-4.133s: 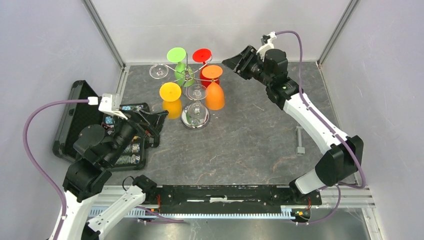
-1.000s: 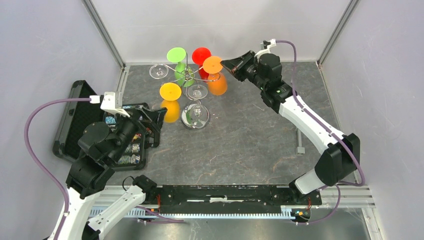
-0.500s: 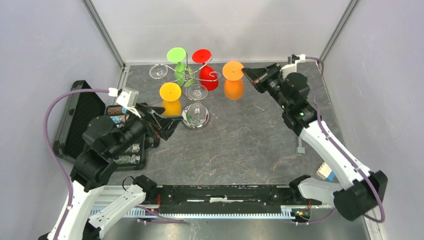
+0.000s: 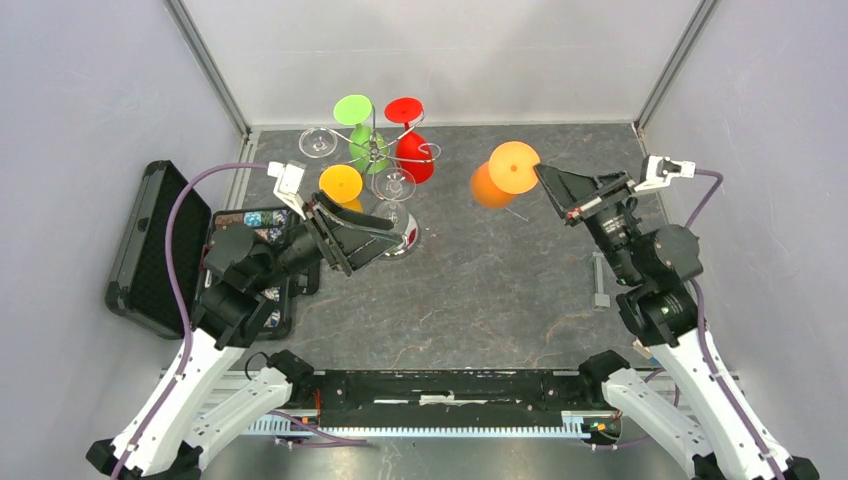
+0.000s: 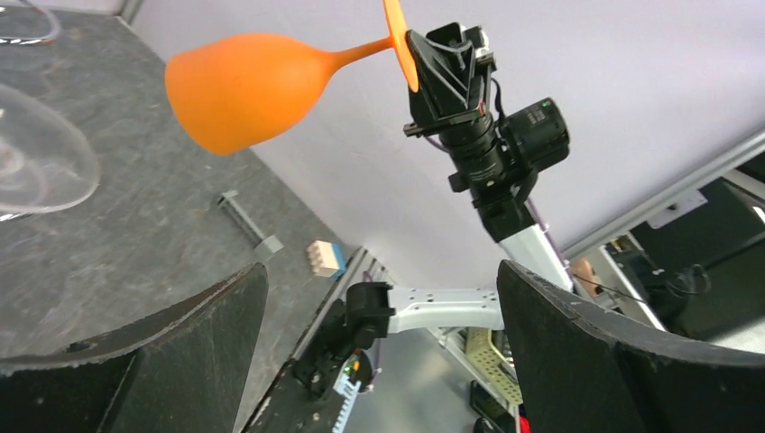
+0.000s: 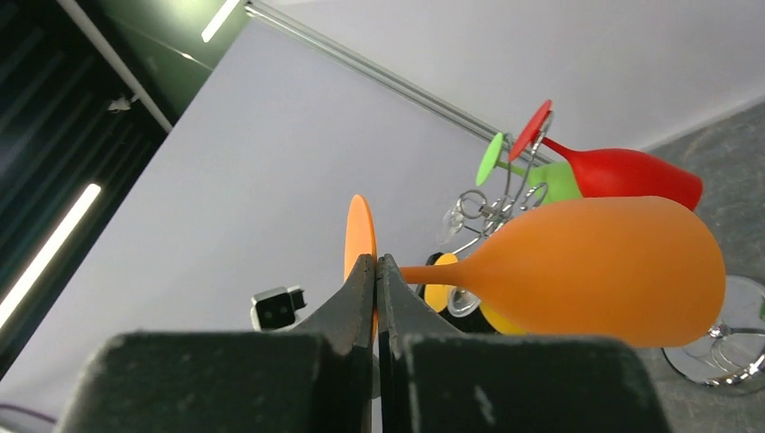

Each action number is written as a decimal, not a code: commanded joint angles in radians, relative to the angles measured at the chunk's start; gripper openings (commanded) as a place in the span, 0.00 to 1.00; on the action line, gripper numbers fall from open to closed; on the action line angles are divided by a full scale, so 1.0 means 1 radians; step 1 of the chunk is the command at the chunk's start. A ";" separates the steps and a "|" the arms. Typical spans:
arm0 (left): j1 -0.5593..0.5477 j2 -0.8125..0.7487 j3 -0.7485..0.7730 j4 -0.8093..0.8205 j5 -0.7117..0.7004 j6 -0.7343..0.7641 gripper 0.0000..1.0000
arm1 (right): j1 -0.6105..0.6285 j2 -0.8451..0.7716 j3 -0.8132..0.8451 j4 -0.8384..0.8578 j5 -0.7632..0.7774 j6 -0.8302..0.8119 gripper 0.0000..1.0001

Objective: Take the wine glass off the wine glass rack

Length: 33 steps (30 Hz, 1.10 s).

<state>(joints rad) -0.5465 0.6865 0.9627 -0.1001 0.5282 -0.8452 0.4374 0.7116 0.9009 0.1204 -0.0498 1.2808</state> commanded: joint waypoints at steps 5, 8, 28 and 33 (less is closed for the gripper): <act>-0.068 0.118 0.016 0.206 0.016 -0.147 1.00 | -0.003 -0.092 -0.019 0.082 -0.032 -0.008 0.00; -0.113 0.198 0.035 0.217 -0.019 -0.146 1.00 | -0.003 -0.116 -0.019 0.094 -0.050 0.004 0.00; -0.152 0.475 0.122 0.500 0.018 -0.303 1.00 | -0.003 -0.172 -0.115 0.229 -0.146 0.223 0.00; -0.152 0.503 0.110 0.615 0.077 -0.376 1.00 | -0.003 -0.176 -0.132 0.226 -0.131 0.223 0.00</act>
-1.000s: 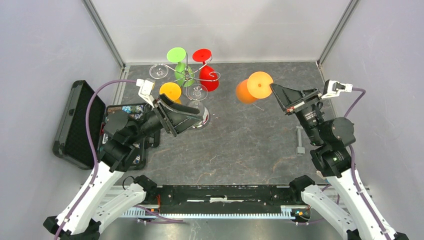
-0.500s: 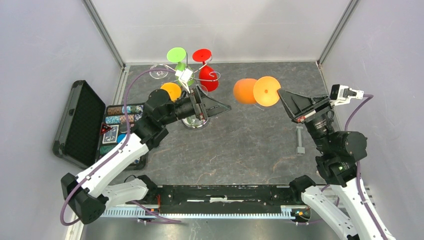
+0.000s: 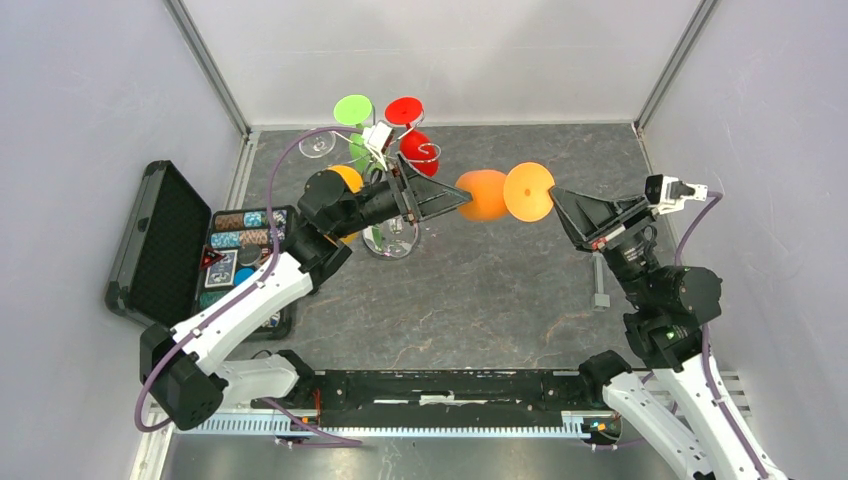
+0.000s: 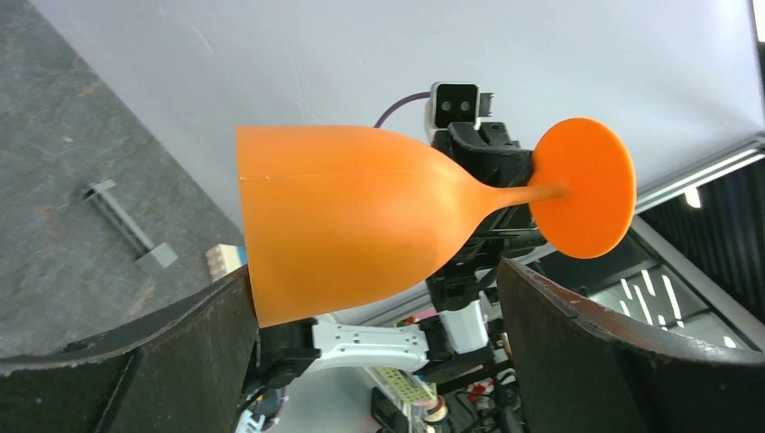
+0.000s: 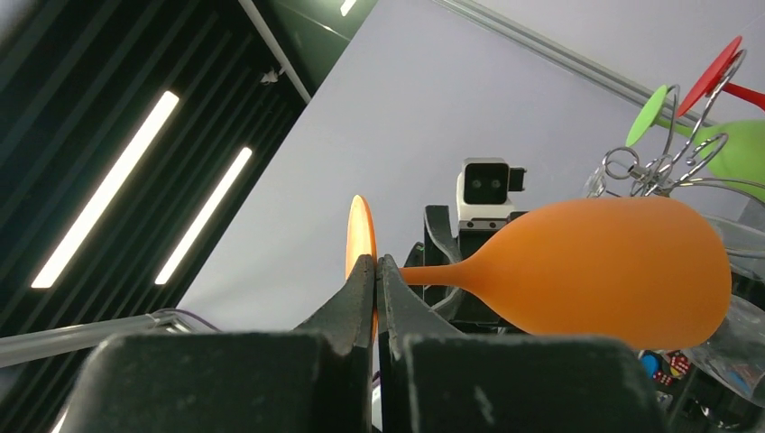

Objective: Take the wine glass off the wine glass rack

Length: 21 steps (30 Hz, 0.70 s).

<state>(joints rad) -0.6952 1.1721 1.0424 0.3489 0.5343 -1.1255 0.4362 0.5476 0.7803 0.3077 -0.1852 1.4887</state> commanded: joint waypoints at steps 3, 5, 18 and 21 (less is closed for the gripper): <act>-0.002 0.027 0.022 0.257 0.112 -0.162 0.97 | -0.002 -0.015 -0.036 0.039 0.029 0.013 0.00; -0.001 0.024 0.018 0.309 0.121 -0.192 0.90 | -0.003 -0.015 -0.064 0.042 0.053 0.016 0.00; -0.001 -0.003 0.119 0.267 0.176 -0.117 0.53 | -0.002 -0.119 -0.196 0.002 0.436 -0.059 0.00; -0.001 -0.012 0.146 0.157 0.171 -0.045 0.54 | -0.002 -0.128 -0.187 -0.009 0.491 -0.094 0.00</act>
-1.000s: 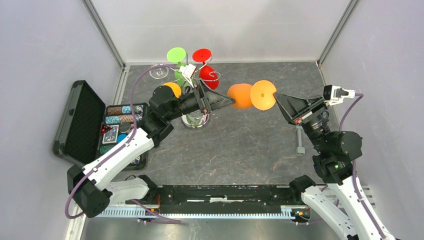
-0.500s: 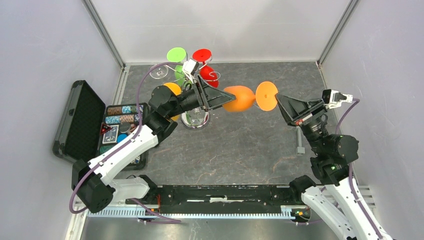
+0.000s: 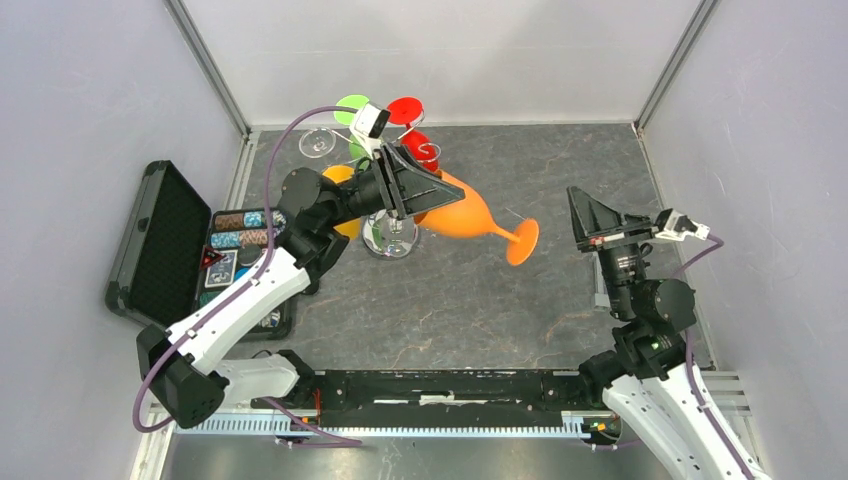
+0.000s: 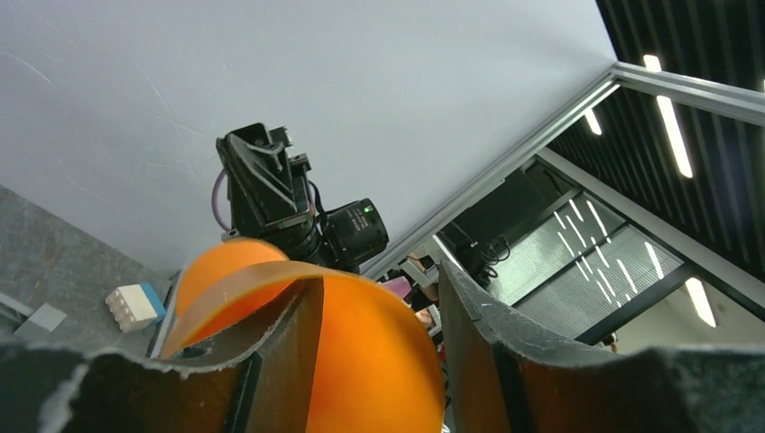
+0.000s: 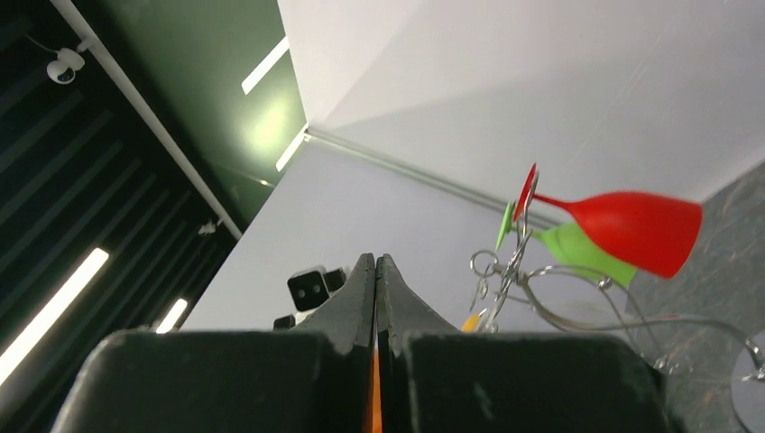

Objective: Take the wine glass off the wine glass rack

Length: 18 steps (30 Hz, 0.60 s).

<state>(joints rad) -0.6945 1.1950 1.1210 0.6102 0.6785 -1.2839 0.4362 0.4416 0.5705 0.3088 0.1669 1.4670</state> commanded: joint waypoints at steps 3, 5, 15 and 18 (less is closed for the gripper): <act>0.005 -0.007 0.085 -0.145 0.040 0.128 0.33 | -0.002 0.014 0.033 0.012 0.117 -0.073 0.00; 0.015 0.018 0.125 -0.230 0.053 0.167 0.04 | -0.003 0.040 0.051 0.014 0.104 -0.103 0.00; 0.013 0.046 0.144 -0.409 -0.030 0.333 0.02 | -0.002 0.130 0.243 -0.215 0.087 -0.469 0.02; -0.010 0.074 0.188 -0.540 -0.095 0.443 0.02 | -0.002 0.167 0.322 -0.351 0.121 -0.616 0.19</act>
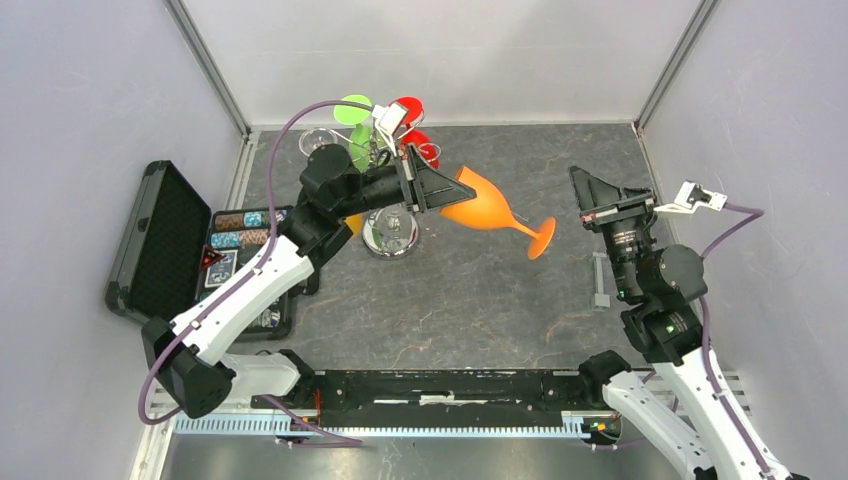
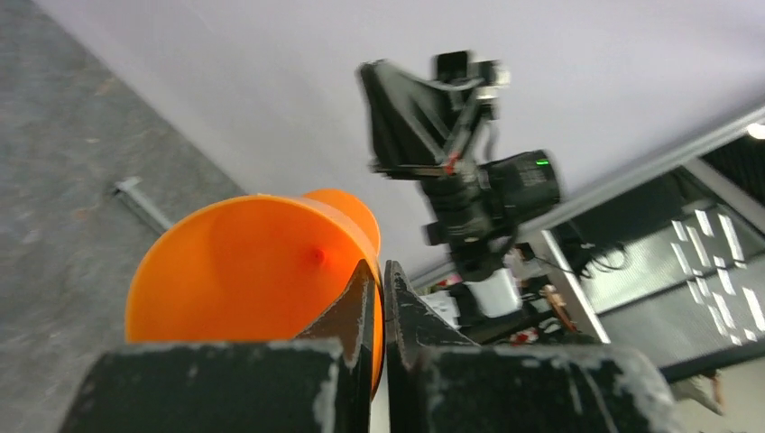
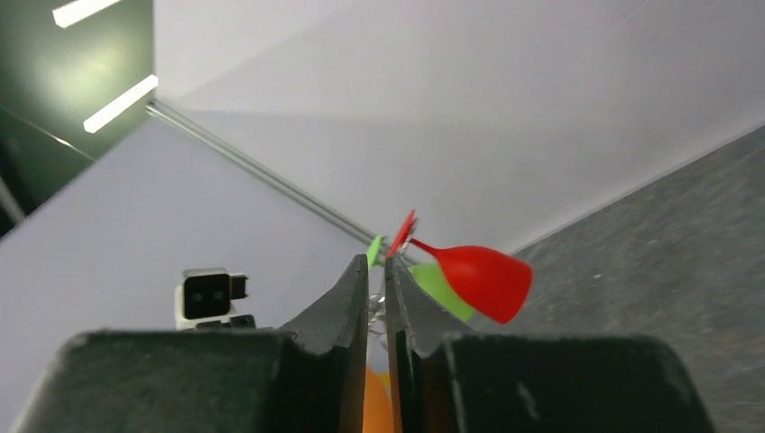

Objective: Take the wine glass off the wine glass rack

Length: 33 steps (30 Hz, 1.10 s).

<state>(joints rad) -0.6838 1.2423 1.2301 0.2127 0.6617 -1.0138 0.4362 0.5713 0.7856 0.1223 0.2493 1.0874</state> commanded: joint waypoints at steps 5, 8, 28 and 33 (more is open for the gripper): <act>-0.134 0.130 0.269 -0.480 -0.346 0.418 0.02 | -0.002 0.057 0.153 -0.320 0.139 -0.434 0.48; -0.201 0.242 0.399 -0.642 -0.514 0.508 0.02 | -0.002 0.039 0.144 -0.389 0.215 -0.506 0.52; -0.278 0.889 0.922 -0.883 -1.060 0.821 0.02 | -0.002 -0.177 -0.050 -0.554 0.443 -0.690 0.55; -0.278 0.932 0.900 -0.789 -1.055 0.864 0.02 | -0.002 -0.180 -0.080 -0.547 0.418 -0.691 0.56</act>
<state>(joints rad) -0.9596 2.1590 2.1063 -0.6918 -0.3431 -0.2371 0.4362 0.3996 0.7231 -0.4355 0.6670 0.4217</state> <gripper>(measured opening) 0.048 0.557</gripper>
